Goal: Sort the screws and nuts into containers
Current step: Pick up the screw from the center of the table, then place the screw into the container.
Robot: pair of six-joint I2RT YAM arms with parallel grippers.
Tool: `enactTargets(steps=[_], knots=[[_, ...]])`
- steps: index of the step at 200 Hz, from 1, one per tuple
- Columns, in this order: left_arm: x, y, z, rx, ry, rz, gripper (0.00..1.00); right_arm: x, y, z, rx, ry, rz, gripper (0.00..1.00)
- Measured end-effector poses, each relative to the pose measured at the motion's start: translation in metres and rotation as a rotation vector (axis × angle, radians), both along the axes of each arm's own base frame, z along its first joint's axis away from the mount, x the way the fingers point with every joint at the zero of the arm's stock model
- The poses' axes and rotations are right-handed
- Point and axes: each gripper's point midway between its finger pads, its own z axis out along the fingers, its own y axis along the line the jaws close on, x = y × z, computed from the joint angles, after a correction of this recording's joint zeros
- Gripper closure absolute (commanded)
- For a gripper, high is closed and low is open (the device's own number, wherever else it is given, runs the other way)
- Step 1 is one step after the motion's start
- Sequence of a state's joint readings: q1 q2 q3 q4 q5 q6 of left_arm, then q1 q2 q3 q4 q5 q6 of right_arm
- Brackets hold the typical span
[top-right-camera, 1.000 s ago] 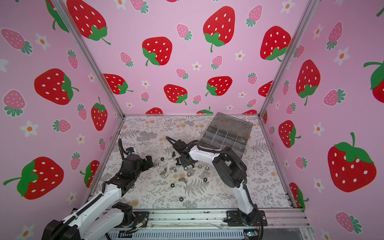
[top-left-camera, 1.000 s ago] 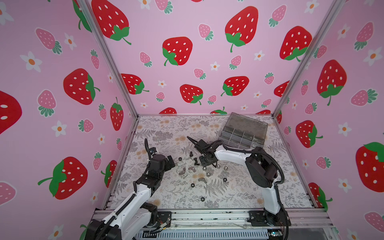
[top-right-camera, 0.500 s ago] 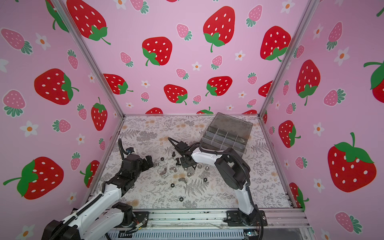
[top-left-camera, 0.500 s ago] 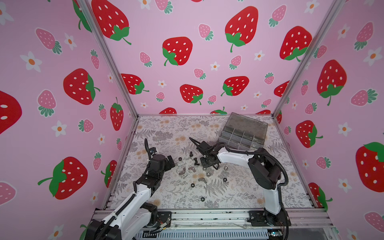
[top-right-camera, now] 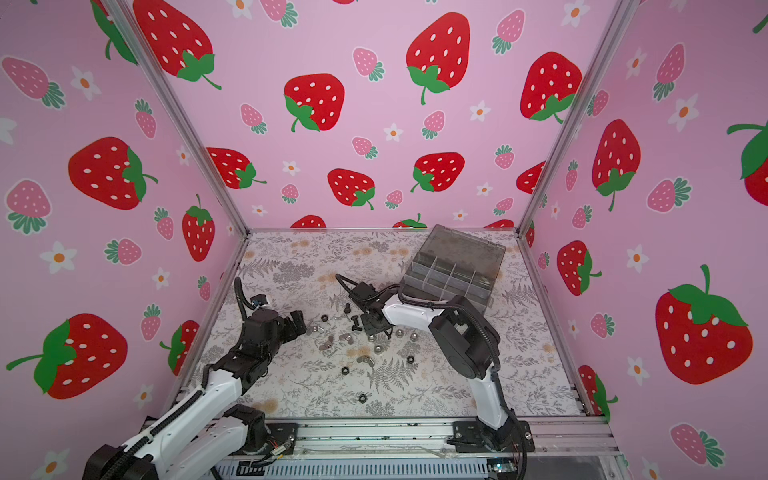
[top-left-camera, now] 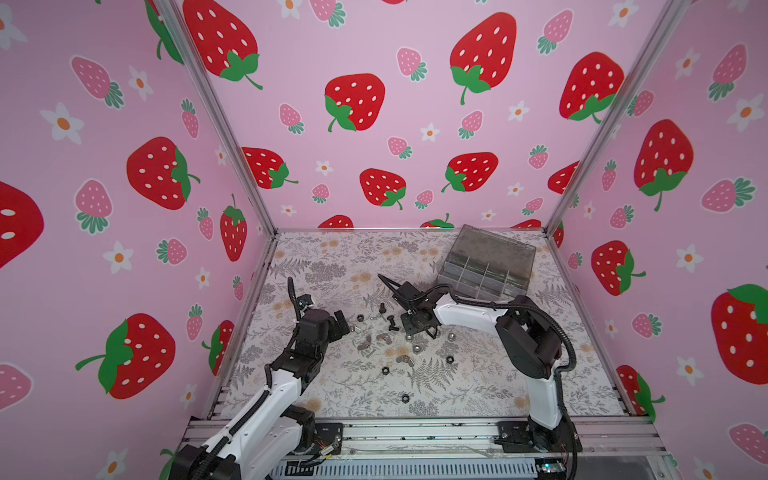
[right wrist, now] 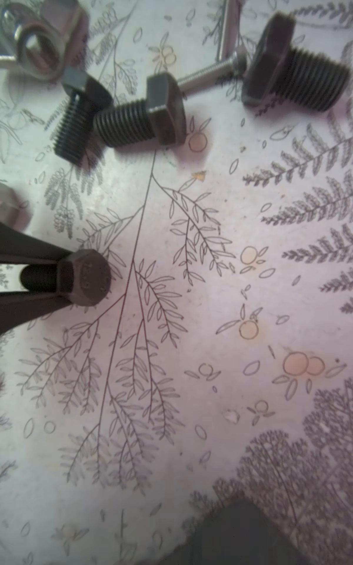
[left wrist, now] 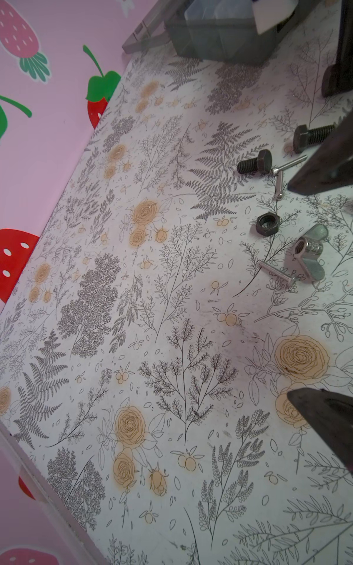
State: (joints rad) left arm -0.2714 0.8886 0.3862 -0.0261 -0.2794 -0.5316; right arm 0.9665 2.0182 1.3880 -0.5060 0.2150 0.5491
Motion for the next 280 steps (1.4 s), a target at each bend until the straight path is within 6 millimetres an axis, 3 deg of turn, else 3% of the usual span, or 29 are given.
enactTargets(steps=[26,62,103,158,186,280], knots=[[0.0,0.0,0.0,0.002,0.003,-0.001,0.01,0.005,-0.006,0.019,-0.004,-0.047,-0.015,1.0],[0.0,0.0,0.006,0.008,0.003,-0.005,0.01,0.022,-0.014,0.067,0.045,-0.144,-0.057,1.0],[-0.002,0.001,0.014,0.005,-0.022,-0.004,0.01,0.04,-0.053,0.103,0.047,-0.22,-0.15,1.0],[-0.001,0.001,0.012,0.013,-0.016,-0.003,0.01,0.043,-0.144,0.09,-0.062,-0.185,-0.316,1.0],[0.001,0.001,0.006,0.019,0.003,-0.007,0.01,0.043,-0.178,0.087,-0.085,-0.167,-0.385,1.0],[0.002,-0.002,0.003,0.013,0.014,-0.02,0.01,0.065,-0.229,0.069,-0.127,-0.132,-0.487,1.0]])
